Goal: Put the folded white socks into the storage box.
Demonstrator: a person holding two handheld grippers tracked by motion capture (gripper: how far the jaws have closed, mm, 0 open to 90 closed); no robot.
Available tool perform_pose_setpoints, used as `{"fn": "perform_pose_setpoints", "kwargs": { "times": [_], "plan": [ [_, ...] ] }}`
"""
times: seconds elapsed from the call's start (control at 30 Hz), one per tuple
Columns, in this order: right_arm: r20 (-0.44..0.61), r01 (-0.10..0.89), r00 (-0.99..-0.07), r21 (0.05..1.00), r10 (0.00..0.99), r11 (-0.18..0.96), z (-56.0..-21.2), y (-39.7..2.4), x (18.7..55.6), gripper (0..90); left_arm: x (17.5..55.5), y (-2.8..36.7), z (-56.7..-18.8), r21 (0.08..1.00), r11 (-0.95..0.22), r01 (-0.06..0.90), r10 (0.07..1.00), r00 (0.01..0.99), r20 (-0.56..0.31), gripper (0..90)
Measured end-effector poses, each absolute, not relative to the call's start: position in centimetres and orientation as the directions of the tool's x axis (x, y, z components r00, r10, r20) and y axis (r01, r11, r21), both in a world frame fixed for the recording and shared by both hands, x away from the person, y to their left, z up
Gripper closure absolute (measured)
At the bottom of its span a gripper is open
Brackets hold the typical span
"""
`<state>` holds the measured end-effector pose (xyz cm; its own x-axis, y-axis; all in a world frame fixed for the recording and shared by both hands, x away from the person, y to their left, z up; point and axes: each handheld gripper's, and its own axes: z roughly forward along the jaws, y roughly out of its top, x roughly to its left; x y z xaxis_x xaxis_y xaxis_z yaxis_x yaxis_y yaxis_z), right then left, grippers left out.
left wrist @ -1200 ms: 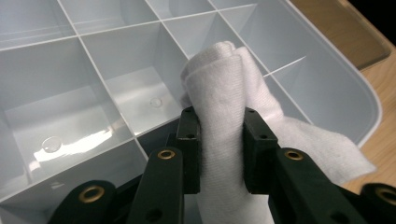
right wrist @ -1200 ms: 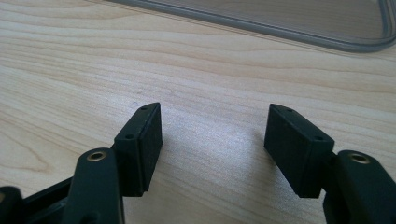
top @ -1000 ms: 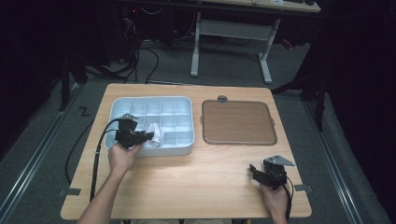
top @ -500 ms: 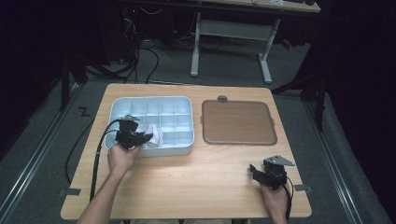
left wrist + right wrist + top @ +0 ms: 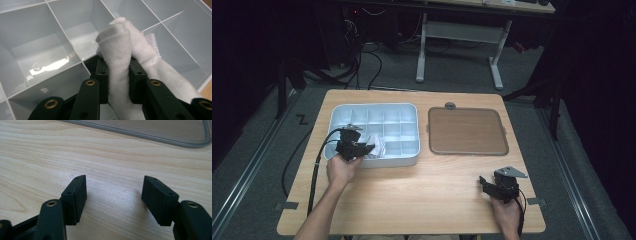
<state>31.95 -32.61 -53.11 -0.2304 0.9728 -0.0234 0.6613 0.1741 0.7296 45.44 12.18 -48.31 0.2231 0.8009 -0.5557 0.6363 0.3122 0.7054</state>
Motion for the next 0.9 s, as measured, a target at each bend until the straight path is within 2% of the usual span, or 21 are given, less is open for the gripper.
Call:
{"fn": "perform_pose_setpoints", "kwargs": {
  "times": [0.9],
  "plan": [
    [-0.023,0.661,-0.229,0.730,0.973,0.173,-53.11,-32.59,31.94,37.4,45.48,11.73,-48.50,0.708,0.270,0.652,0.822,0.226,-0.522,75.5]
  ]
}}
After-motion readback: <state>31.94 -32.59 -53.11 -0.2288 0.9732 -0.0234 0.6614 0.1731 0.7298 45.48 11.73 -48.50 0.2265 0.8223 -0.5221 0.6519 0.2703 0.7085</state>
